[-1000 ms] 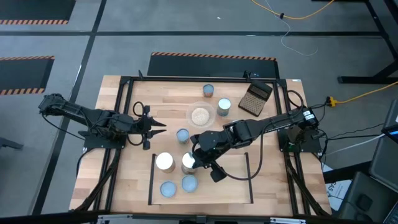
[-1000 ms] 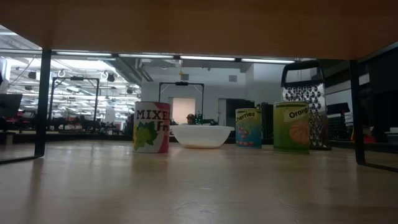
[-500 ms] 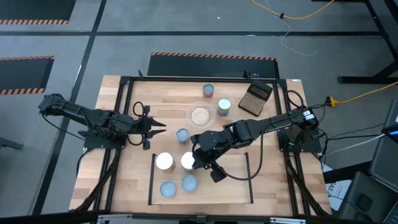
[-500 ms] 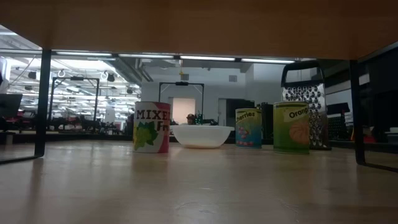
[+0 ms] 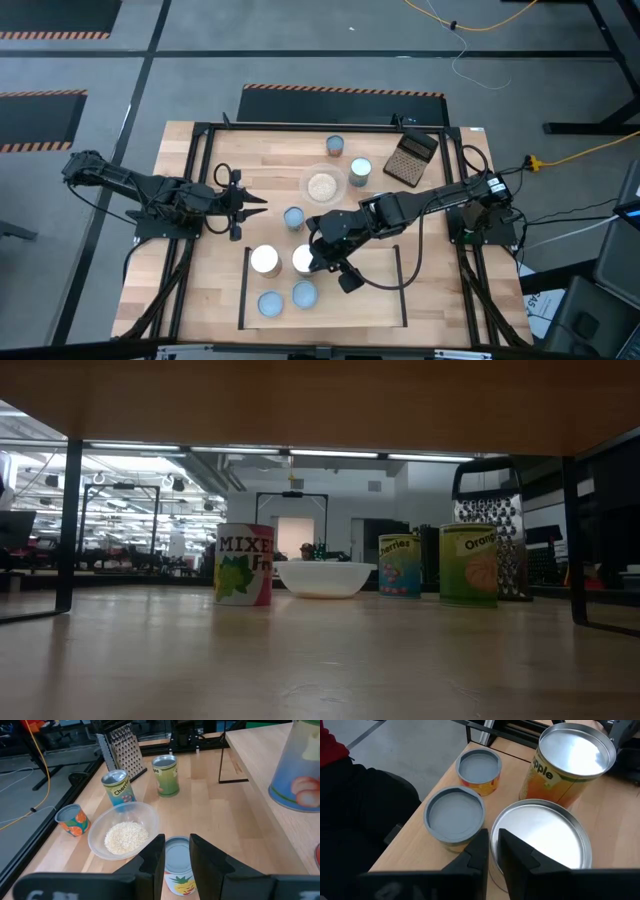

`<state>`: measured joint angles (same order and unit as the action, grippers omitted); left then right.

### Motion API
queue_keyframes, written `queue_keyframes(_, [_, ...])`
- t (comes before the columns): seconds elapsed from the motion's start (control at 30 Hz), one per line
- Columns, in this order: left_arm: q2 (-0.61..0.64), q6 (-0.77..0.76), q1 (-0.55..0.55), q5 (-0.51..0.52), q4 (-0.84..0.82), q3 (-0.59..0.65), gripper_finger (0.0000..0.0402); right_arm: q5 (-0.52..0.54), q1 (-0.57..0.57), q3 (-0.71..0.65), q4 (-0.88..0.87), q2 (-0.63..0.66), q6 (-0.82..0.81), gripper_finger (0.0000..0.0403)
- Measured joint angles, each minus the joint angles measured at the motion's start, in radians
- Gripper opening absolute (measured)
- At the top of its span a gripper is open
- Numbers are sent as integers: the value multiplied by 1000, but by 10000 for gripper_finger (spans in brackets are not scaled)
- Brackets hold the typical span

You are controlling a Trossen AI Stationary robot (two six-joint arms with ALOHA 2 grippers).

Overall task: Pick and place cans onto a shelf
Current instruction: Put the large canned peaches on the shelf

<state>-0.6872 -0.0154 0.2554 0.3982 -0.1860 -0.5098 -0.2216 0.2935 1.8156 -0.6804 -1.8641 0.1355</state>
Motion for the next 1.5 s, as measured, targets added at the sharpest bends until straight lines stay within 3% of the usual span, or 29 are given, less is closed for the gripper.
queue_keyframes(0.3, [0, 0, 0, 0, 0, 0, 82, 6, 0, 106, -73, 1, 1, 53])
queue_keyframes(0.57, [0, 0, 0, 0, 0, 0, 82, 56, -1, 182, -118, 2, 3, 124])
queue_keyframes(0.73, [0, 0, 0, 0, 0, 0, 82, 58, -1, 144, -177, 2, 135, 153])
queue_keyframes(1.1, [0, 0, 0, 0, 0, 0, 82, 149, 0, 49, -188, 3, 309, 156])
queue_keyframes(1.5, [0, 0, 0, 0, 0, 0, 82, 150, -1, 46, -174, 2, 316, 141])
